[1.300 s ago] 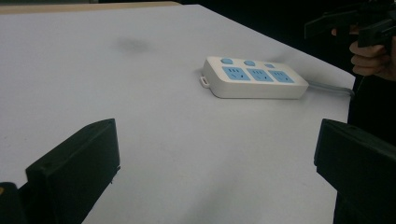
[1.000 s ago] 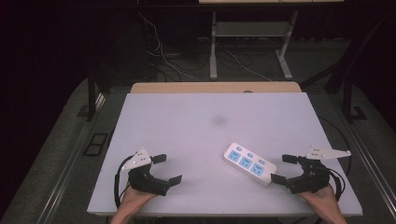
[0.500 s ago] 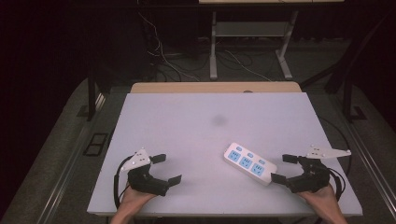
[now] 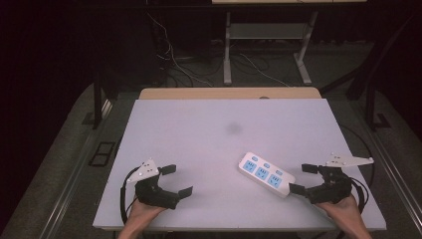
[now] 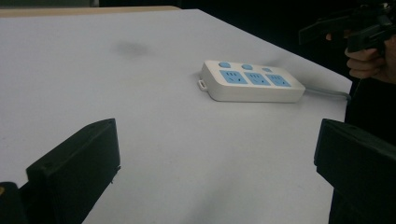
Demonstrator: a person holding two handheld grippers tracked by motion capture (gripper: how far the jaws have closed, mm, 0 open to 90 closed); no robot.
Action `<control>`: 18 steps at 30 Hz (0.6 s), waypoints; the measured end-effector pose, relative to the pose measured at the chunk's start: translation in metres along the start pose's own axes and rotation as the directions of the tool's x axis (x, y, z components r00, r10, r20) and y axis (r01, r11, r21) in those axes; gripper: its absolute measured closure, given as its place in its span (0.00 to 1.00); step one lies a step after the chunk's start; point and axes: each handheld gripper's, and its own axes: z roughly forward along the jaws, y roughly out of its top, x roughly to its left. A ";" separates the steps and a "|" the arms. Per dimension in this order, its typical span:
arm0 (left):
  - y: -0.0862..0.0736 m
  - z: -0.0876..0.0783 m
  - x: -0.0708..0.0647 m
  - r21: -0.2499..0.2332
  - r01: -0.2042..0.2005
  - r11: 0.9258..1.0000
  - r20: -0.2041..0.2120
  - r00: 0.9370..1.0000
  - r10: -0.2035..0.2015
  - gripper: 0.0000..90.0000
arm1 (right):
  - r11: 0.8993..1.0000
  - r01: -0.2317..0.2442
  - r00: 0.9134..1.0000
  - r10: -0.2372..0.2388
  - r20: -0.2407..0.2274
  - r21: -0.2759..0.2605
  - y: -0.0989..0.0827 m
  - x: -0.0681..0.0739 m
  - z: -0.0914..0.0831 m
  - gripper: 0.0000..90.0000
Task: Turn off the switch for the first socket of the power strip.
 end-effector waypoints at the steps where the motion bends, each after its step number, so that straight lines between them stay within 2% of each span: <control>1: 0.000 0.000 0.000 0.000 0.000 1.000 0.000 1.000 0.000 0.00 | 1.000 0.001 1.000 -0.001 0.000 0.002 0.000 0.000 0.000 0.01; 18: -0.001 0.000 0.000 -0.002 0.007 1.000 0.010 1.000 -0.007 0.00 | 0.995 0.045 0.999 -0.046 0.009 0.085 0.022 -0.006 0.006 0.01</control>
